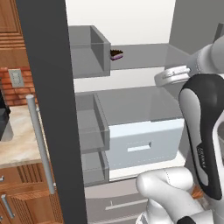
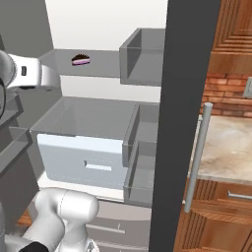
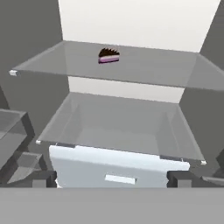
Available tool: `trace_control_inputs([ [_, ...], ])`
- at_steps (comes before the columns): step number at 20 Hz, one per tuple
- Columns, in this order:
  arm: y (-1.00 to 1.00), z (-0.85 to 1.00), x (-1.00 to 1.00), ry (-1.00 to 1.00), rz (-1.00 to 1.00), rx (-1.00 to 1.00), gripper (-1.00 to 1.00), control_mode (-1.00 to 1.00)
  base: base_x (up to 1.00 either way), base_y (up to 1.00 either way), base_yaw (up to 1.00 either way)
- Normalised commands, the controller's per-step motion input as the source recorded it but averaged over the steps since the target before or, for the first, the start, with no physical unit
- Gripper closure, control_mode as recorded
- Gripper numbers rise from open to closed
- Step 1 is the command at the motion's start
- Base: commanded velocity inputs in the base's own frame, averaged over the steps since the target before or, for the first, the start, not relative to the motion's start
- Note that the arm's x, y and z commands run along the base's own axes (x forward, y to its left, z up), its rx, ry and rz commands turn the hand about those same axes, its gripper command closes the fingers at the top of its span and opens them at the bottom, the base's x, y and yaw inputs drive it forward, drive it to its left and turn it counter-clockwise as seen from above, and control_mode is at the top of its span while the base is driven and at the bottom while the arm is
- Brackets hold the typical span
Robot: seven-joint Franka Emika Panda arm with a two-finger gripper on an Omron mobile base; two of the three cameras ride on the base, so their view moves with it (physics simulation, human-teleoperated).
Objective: Take the cakes from the fridge and place them on the empty tray on the dining counter.
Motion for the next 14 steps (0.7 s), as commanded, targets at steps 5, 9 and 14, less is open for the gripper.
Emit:
trace_control_inputs([
  [5,0.01,0.00,0.06,-0.10,-0.11,0.22,-1.00,-1.00,0.00,0.00,0.00],
  [9,0.09,0.00,0.47,-0.19,-0.06,0.09,-1.00,-1.00,0.00,0.00,0.00],
  [14,0.07,0.12,0.70,0.04,-0.05,0.01,-1.00,-1.00,0.00,0.00,0.00],
])
